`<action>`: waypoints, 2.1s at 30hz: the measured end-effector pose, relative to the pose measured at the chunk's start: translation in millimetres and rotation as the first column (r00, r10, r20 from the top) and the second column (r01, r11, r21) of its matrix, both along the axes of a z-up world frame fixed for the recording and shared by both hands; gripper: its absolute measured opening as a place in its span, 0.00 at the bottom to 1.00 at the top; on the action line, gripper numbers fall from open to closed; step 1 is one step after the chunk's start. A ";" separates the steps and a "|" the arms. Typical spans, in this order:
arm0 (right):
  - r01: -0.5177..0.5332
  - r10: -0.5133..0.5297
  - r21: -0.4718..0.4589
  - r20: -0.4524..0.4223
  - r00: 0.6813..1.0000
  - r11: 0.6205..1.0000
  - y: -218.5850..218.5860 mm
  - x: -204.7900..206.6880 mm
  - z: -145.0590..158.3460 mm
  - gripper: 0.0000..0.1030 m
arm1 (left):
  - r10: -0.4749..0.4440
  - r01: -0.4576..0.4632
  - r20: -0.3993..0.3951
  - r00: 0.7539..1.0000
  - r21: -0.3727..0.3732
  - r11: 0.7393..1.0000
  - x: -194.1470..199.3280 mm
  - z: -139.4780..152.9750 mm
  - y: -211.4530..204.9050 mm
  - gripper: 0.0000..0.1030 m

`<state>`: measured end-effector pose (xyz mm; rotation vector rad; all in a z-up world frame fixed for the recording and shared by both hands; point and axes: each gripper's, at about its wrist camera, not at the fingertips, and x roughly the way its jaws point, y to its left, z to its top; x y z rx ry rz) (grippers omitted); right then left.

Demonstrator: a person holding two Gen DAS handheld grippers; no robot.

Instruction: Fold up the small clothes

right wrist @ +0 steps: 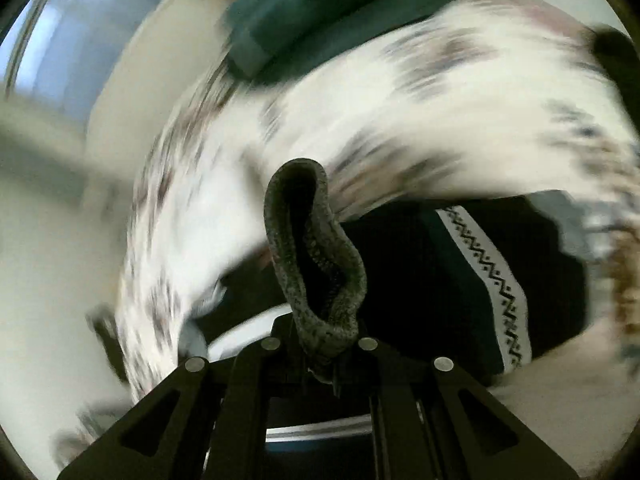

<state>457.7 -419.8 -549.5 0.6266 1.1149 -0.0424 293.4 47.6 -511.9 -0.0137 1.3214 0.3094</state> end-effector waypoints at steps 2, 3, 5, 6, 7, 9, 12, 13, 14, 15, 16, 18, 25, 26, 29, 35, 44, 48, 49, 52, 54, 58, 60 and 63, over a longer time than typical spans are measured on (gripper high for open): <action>-0.094 0.092 -0.028 -0.046 0.995 0.995 74.2 33.0 -28.0 0.08 | 0.028 -0.028 0.015 1.000 0.017 0.999 -5.0 1.9 28.2 1.00; -0.147 0.142 -0.059 -0.077 0.987 0.987 120.9 43.4 -41.7 0.08 | 0.041 -0.041 0.015 0.999 0.027 0.999 -7.4 2.3 41.3 1.00; -0.241 0.230 -0.111 -0.107 0.967 0.964 192.2 48.9 -59.8 0.08 | 0.066 -0.066 0.019 0.998 0.031 0.997 -11.9 2.2 63.8 1.00; -0.289 0.274 -0.145 -0.118 0.955 0.946 228.0 44.9 -66.1 0.08 | 0.080 -0.081 0.019 0.997 0.032 0.996 -14.4 1.2 77.7 1.00; -0.322 0.304 -0.164 -0.130 0.944 0.932 248.1 49.0 -72.3 0.08 | 0.094 -0.094 0.019 0.995 0.026 0.995 -17.1 -0.2 90.9 1.00; -0.379 0.352 -0.207 -0.157 0.923 0.902 292.2 51.5 -82.5 0.08 | 0.116 -0.116 0.019 0.993 0.020 0.993 -20.9 -4.3 113.5 1.00; -0.414 0.367 -0.261 -0.211 0.906 0.872 324.0 53.2 -101.8 0.08 | 0.144 -0.144 0.011 0.990 0.014 0.989 -27.3 -9.8 135.1 1.00; -0.416 0.364 -0.259 -0.228 0.903 0.872 325.6 53.4 -107.7 0.09 | 0.158 -0.158 0.008 0.987 0.010 0.987 -30.3 -11.8 143.4 1.00; -0.418 0.363 -0.238 -0.244 0.899 0.877 324.5 52.1 -111.0 0.13 | 0.168 -0.168 0.006 0.986 0.005 0.986 -32.4 -13.1 150.0 1.00; -0.415 0.363 -0.186 -0.259 0.895 0.890 318.8 50.7 -110.4 0.13 | 0.177 -0.177 0.004 0.984 0.003 0.984 -35.1 -13.3 157.1 1.00; -0.410 0.367 -0.137 -0.258 0.894 0.902 313.7 48.5 -108.9 0.20 | 0.187 -0.187 0.003 0.982 0.001 0.982 -37.9 -13.1 164.7 1.00; -0.369 0.372 0.056 -0.226 0.900 0.928 289.1 34.9 -98.6 0.45 | 0.216 -0.216 -0.002 0.976 -0.023 0.976 -45.9 -11.8 184.9 1.00; -0.178 0.210 0.140 -0.261 0.942 0.974 198.5 -51.0 -68.7 0.64 | 0.299 -0.301 -0.034 0.954 -0.124 0.945 -88.8 -19.0 259.8 1.00; -0.158 0.189 0.130 -0.284 0.940 0.979 188.2 -64.2 -69.2 0.64 | 0.323 -0.326 -0.046 0.945 -0.166 0.931 -93.8 -25.1 269.8 1.00; -0.122 0.156 0.117 -0.342 0.927 0.986 167.7 -95.4 -77.1 0.64 | 0.396 -0.402 -0.093 0.914 -0.357 0.843 -102.5 -50.0 289.8 1.00; -0.097 0.122 0.079 -0.439 0.890 0.992 170.2 -133.7 -107.0 0.64 | 0.448 -0.447 -0.094 0.889 -0.393 0.804 -91.4 -83.1 286.6 0.51; -0.237 0.233 0.035 -0.370 0.900 0.971 237.5 -114.6 -89.7 0.64 | 0.486 -0.358 0.168 0.858 -0.483 0.799 -49.0 11.8 329.1 0.07; -0.221 0.218 0.031 -0.343 0.914 0.975 258.5 -90.8 -86.4 0.64 | 0.502 -0.325 0.291 0.815 -0.487 0.811 -11.1 50.0 374.6 0.07; -0.212 0.210 0.031 -0.332 0.920 0.977 265.1 -84.2 -86.1 0.64 | 0.508 -0.330 0.305 0.805 -0.481 0.812 -1.6 52.6 384.4 0.07; -0.219 0.199 -0.026 -0.324 0.925 0.975 283.7 -66.5 -86.6 0.64 | 0.511 -0.331 0.300 0.805 -0.487 0.808 23.3 37.6 401.8 0.08; -0.221 0.183 -0.080 -0.334 0.925 0.972 293.5 -57.1 -87.2 0.64 | 0.517 -0.349 0.256 0.817 -0.494 0.796 32.9 17.4 410.7 0.12; -0.215 0.133 -0.210 -0.344 0.929 0.954 296.5 -50.3 -82.4 0.81 | 0.601 -0.436 0.151 0.785 -0.555 0.709 10.1 -2.9 419.4 0.34; -0.234 0.142 -0.241 -0.346 0.928 0.942 289.4 -50.5 -80.5 0.89 | 0.664 -0.485 0.132 0.736 -0.581 0.653 -15.3 -5.8 421.9 0.56; -0.242 0.148 -0.231 -0.362 0.920 0.942 277.6 -53.9 -81.8 0.93 | 0.756 -0.536 0.082 0.649 -0.657 0.531 -54.1 -14.7 419.5 0.65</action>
